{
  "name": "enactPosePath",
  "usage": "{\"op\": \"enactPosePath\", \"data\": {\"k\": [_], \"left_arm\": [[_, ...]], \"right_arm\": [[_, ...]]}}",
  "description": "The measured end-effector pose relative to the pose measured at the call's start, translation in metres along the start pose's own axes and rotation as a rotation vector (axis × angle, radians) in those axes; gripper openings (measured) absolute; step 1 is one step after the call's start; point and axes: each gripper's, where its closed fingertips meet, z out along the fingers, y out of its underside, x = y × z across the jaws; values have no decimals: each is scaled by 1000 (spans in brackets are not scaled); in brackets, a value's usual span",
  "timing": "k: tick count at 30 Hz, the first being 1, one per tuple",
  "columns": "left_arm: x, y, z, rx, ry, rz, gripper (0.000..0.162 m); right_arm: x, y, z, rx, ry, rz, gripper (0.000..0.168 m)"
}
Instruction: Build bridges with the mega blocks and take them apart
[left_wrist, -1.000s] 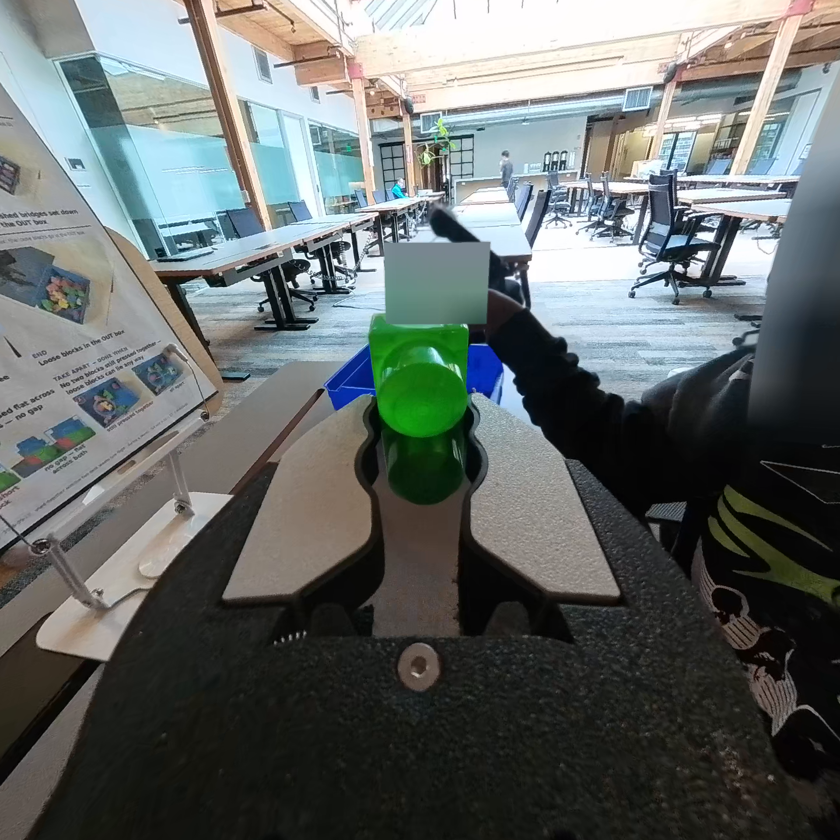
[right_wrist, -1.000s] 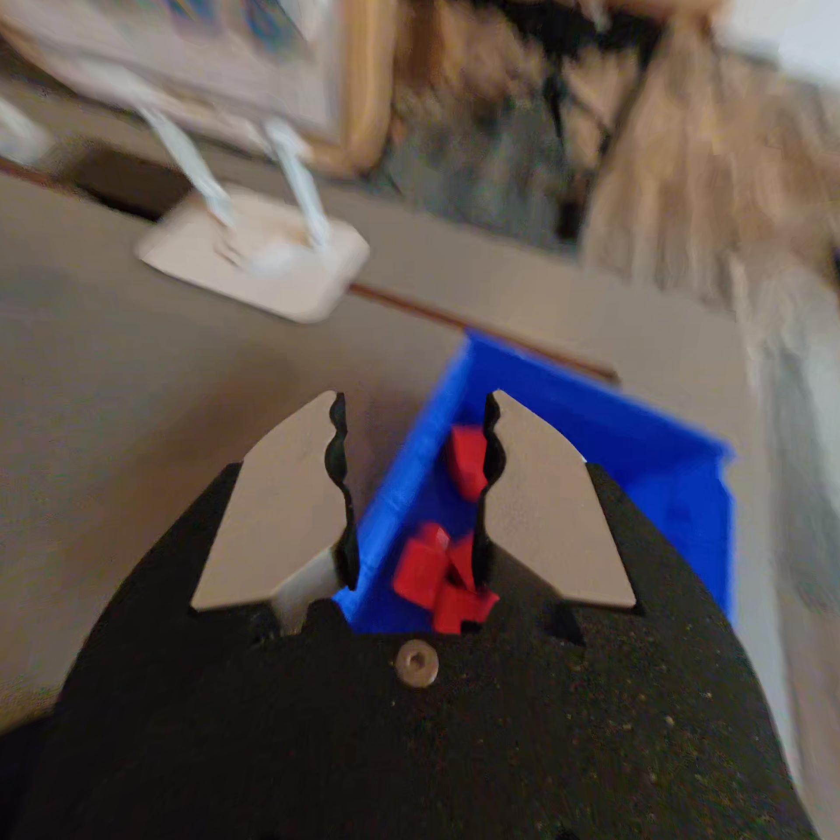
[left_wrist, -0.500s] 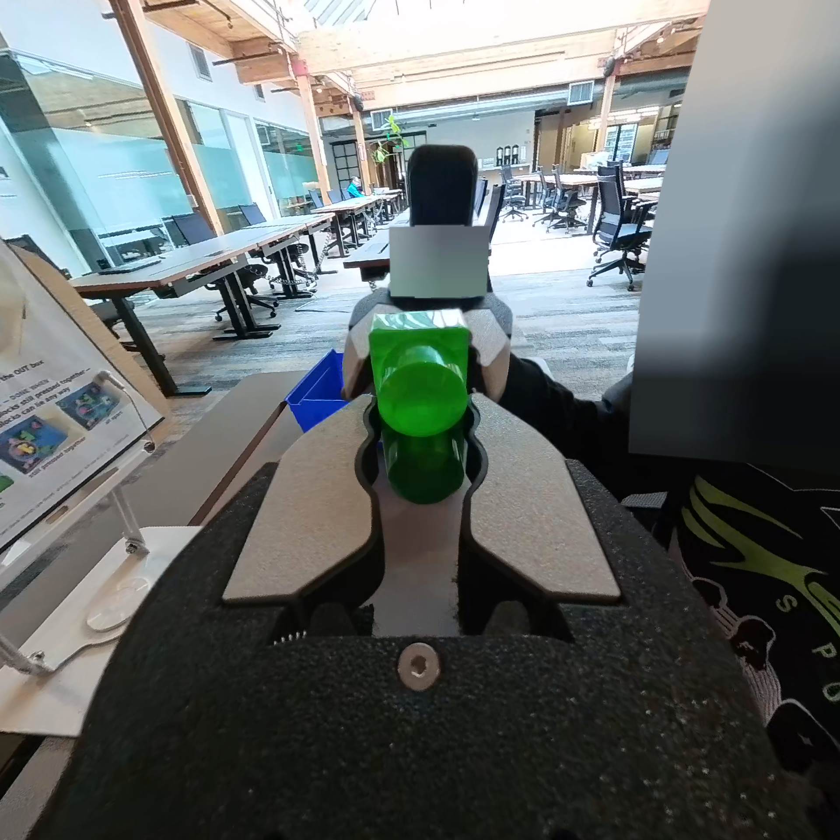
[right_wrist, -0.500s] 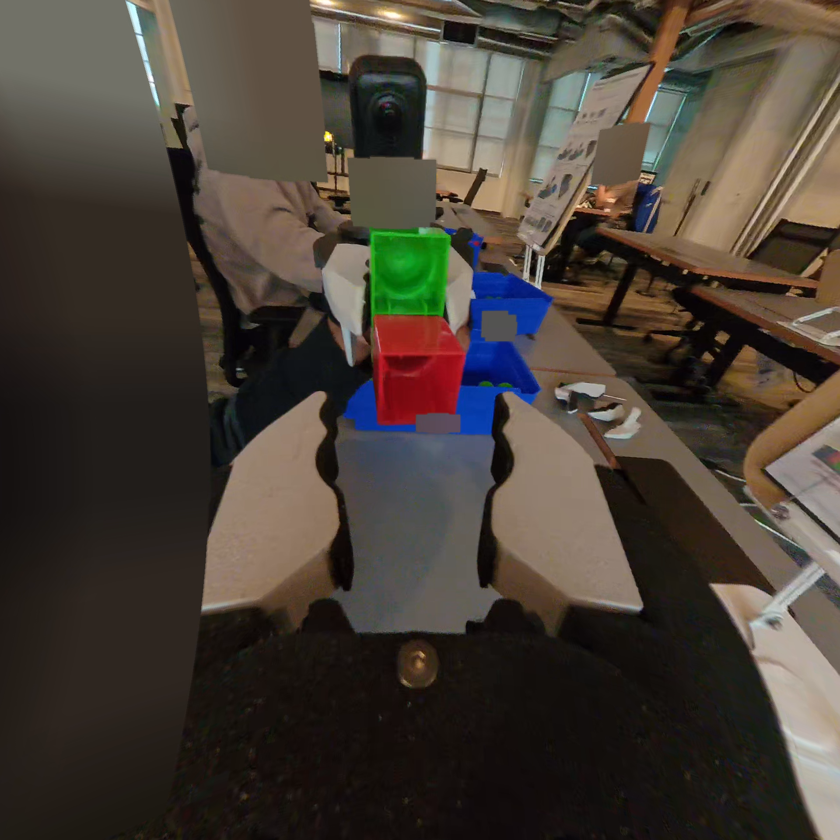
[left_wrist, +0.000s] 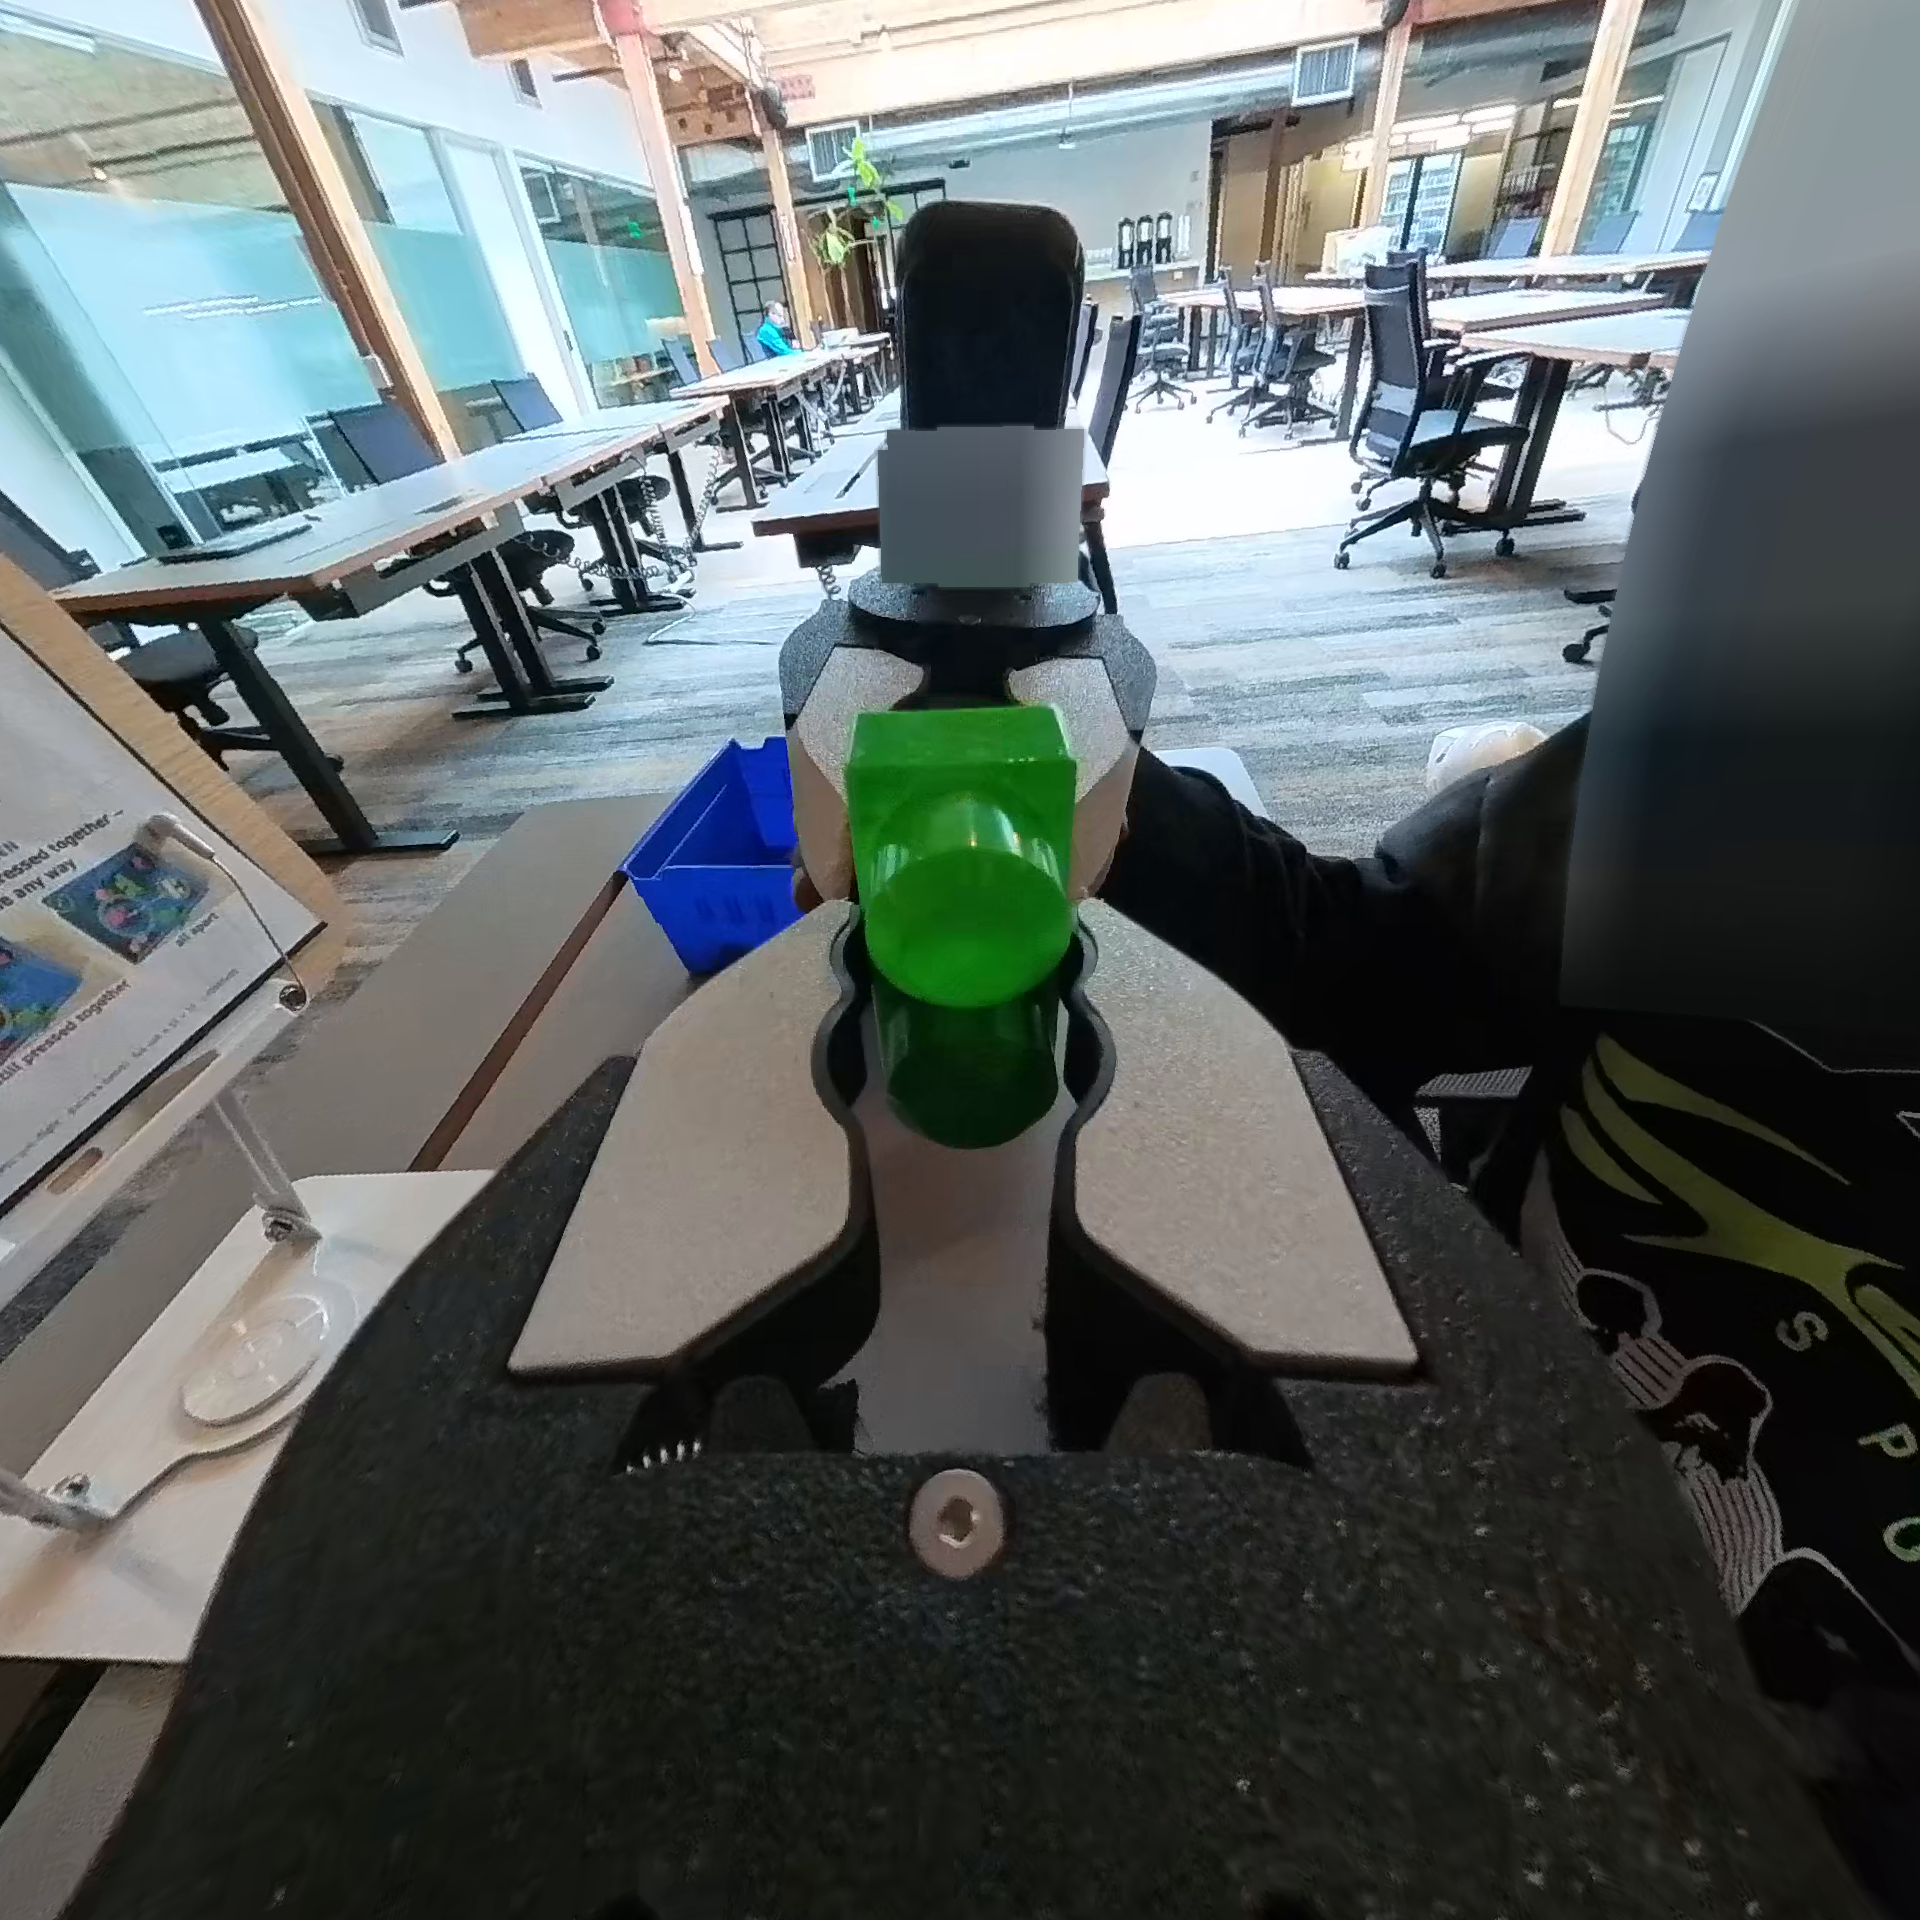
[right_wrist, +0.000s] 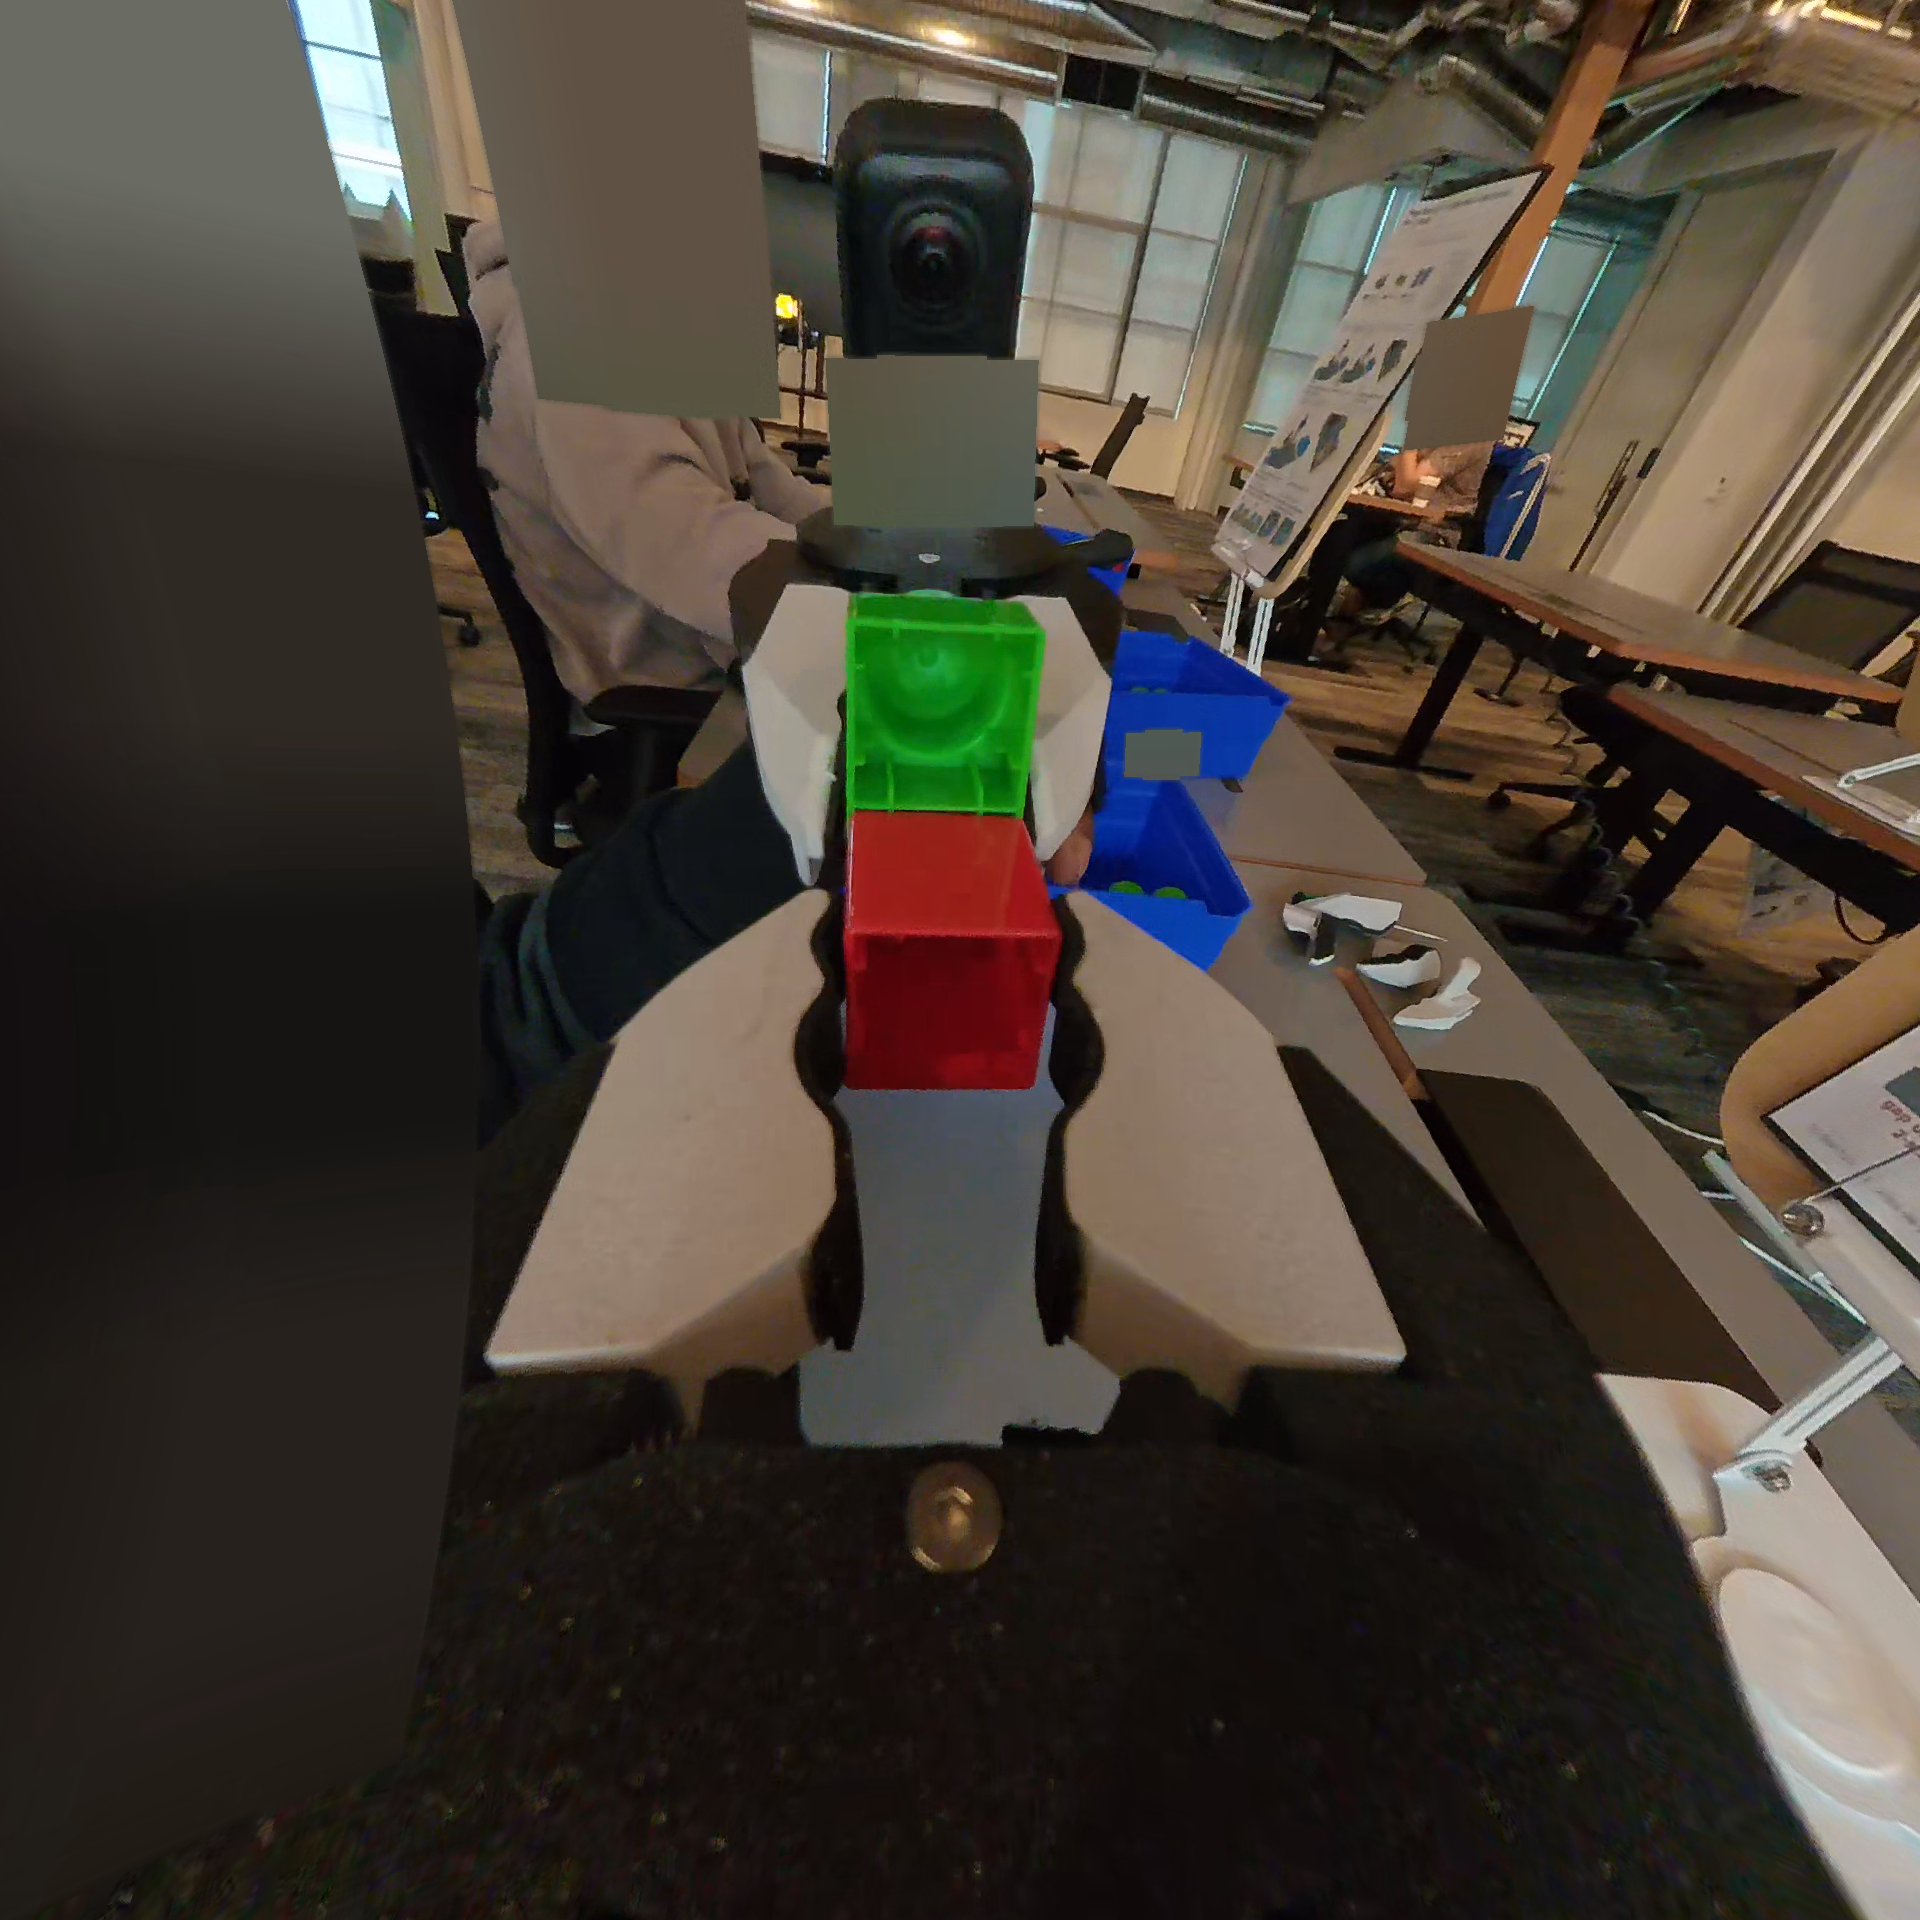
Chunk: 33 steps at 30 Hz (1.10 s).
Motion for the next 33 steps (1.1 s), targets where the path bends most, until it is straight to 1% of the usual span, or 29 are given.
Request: {"op": "enactPosePath", "data": {"k": [7, 9, 12, 14, 15, 17, 19, 20, 21, 24, 26, 29, 30, 33], "left_arm": [[-2, 6, -1, -40, -6, -15, 35], [-6, 4, -11, -25, -27, -25, 35], [-15, -6, -44, 57, -92, -39, 35], [-22, -8, -57, 75, -155, -34, 35], [-23, -10, -60, 82, -164, -33, 35], [-21, -12, -61, 93, -160, -33, 35], [-20, -11, -58, 87, -151, -25, 35], [-20, -11, -56, 83, -148, -22, 35], [-20, -11, -54, 81, -148, -23, 35], [-19, -9, -49, 64, -144, -12, 35], [-18, -8, -46, 54, -143, -6, 35], [-17, -7, -43, 43, -142, -2, 35], [-18, -6, -42, 39, -143, -4, 35], [-19, -4, -40, 33, -141, -9, 35]], "right_arm": [[2, 6, -2, -32, -3, 3, 36], [7, 5, -12, -33, 23, -12, 36], [22, -2, -53, -8, 111, -26, 36], [41, 0, -89, -58, 271, -59, 36], [52, 8, -111, -126, 378, -76, 36], [78, 37, -172, -338, 650, -86, 36], [93, 77, -246, -568, 913, 22, 36], [94, 98, -278, -660, 992, 101, 36], [92, 120, -302, -714, 1029, 185, 36], [94, 180, -358, -805, 1143, 405, 36], [99, 212, -373, -793, 1161, 535, 36], [109, 244, -371, -765, 1134, 615, 37], [110, 253, -371, -792, 1131, 635, 37], [106, 276, -376, -947, 1128, 680, 37]]}}
